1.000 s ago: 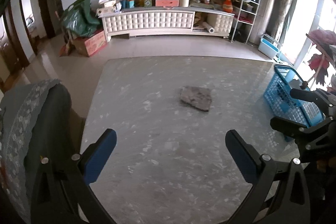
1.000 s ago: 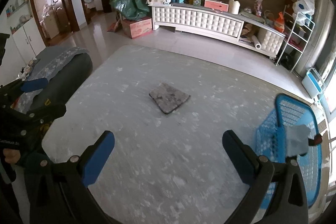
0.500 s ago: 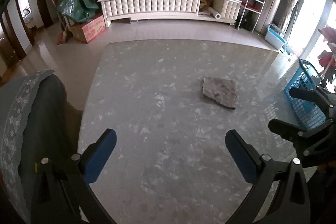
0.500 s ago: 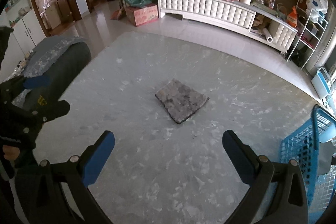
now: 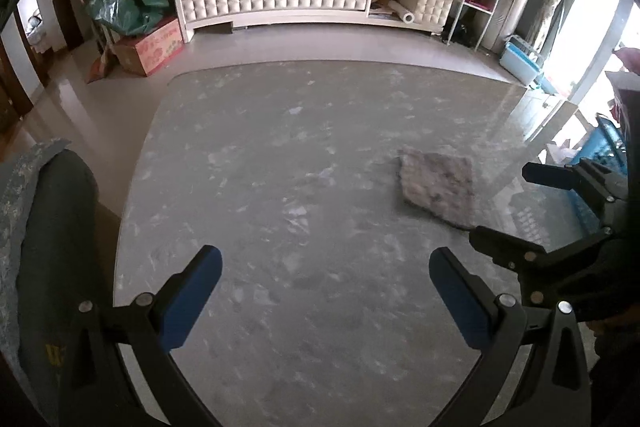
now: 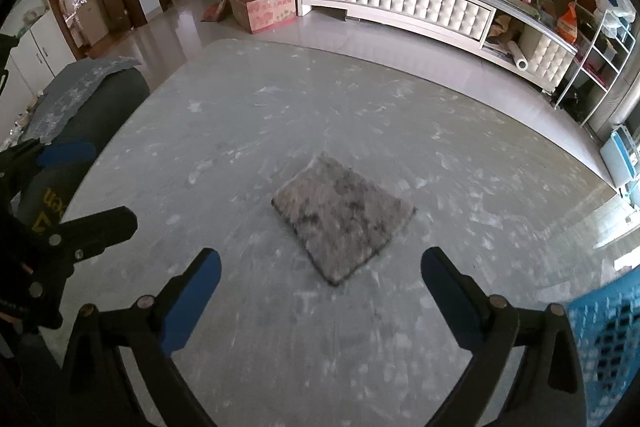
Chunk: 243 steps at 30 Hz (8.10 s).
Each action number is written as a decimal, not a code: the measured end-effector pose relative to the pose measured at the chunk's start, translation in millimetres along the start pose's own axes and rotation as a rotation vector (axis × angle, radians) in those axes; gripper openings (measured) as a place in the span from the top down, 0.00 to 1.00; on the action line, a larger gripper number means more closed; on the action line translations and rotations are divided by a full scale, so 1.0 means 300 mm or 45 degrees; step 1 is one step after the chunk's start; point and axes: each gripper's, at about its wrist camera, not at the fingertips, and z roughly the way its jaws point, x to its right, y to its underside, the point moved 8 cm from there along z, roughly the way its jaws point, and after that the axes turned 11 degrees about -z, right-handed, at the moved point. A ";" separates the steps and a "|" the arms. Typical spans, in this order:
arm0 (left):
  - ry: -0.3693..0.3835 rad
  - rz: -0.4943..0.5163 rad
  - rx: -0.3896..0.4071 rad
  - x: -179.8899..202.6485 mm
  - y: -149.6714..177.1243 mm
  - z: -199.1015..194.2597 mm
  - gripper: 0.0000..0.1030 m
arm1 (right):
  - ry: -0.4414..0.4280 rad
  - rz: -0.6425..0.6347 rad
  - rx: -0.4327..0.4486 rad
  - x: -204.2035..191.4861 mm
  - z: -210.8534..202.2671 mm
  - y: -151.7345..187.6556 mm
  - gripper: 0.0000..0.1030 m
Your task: Organize soft objects
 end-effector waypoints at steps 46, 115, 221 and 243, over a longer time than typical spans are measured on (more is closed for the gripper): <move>0.100 0.097 0.066 0.204 -0.020 -0.199 0.00 | -0.005 0.006 0.066 0.018 -0.174 0.042 0.88; 0.358 0.352 -0.072 1.133 0.110 -0.072 0.00 | 0.171 0.309 -0.179 0.565 -0.400 0.604 0.87; 0.255 0.156 0.480 0.744 0.361 -0.891 0.00 | 0.255 0.286 0.554 0.086 -1.115 0.567 0.00; 0.262 0.165 0.483 0.750 0.361 -0.893 0.00 | 0.265 0.290 0.557 0.093 -1.120 0.573 0.00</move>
